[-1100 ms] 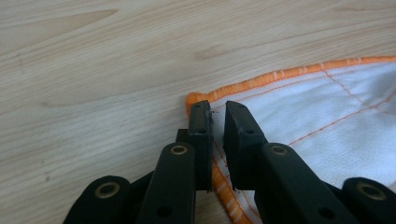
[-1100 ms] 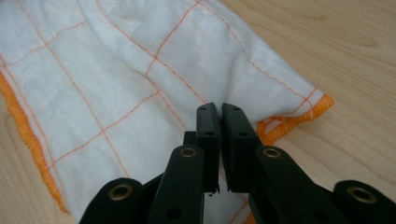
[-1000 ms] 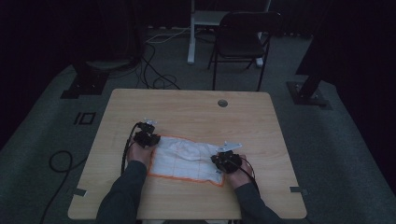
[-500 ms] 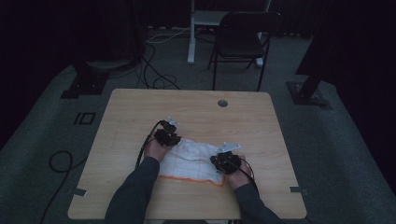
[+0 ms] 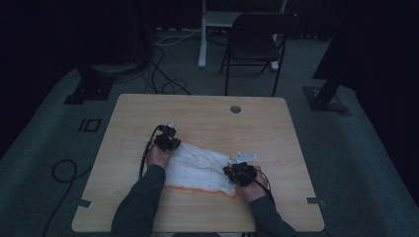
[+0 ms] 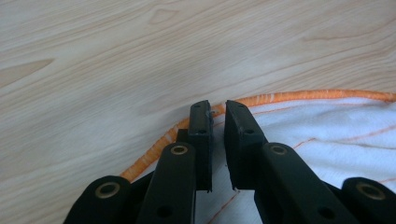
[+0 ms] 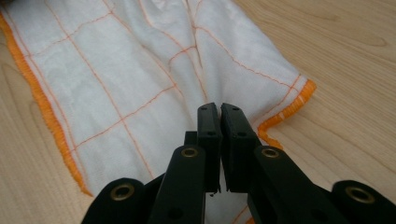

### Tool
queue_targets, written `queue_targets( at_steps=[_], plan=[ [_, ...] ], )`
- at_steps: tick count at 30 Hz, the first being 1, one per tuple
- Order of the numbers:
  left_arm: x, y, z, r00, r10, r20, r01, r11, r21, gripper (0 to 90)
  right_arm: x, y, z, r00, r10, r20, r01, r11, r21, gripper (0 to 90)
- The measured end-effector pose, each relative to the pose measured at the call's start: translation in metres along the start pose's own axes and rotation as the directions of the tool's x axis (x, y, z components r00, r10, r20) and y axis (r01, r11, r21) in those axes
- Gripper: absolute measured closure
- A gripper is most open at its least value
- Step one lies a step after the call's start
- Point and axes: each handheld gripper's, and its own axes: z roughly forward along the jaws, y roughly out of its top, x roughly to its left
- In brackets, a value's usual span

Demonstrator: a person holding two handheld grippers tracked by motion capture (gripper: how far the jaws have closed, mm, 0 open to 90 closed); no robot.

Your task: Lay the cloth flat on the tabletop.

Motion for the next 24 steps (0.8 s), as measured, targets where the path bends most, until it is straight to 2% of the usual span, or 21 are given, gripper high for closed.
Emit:
queue_targets(
  at_steps=[3, 8, 12, 14, 21, 24],
  plan=[
    [-0.002, 0.001, -0.003, 0.9997, -0.005, -0.023, 0.005, 0.9998, 0.019, 81.2, 0.004, -0.001, 0.001, 0.9999, -0.011, -0.007, 0.011, 0.9999, 0.005, 87.3],
    [-0.010, 0.004, -0.006, 0.9994, 0.031, 0.016, -0.030, 0.9994, -0.018, 76.1, 0.010, -0.002, 0.004, 0.9996, -0.027, -0.011, 0.027, 0.9995, 0.017, 87.2],
    [-0.024, 0.011, -0.005, 0.9971, 0.061, 0.045, -0.060, 0.9977, -0.031, 73.3, 0.010, -0.002, 0.005, 0.9996, -0.022, -0.015, 0.022, 0.9996, 0.017, 87.2],
    [-0.032, 0.014, -0.002, 0.9950, 0.087, 0.049, -0.086, 0.9959, -0.029, 72.7, 0.010, -0.002, 0.005, 0.9997, -0.021, -0.016, 0.021, 0.9997, 0.016, 87.2],
    [-0.048, 0.014, 0.011, 0.9905, 0.118, 0.071, -0.118, 0.9930, -0.002, 72.5, 0.009, -0.003, 0.005, 0.9996, -0.019, -0.021, 0.019, 0.9998, 0.011, 87.1],
    [-0.051, 0.014, 0.012, 0.9869, 0.152, 0.055, -0.152, 0.9883, 0.005, 72.5, 0.009, -0.003, 0.005, 0.9996, -0.018, -0.022, 0.018, 0.9998, 0.011, 87.1]
  ],
)
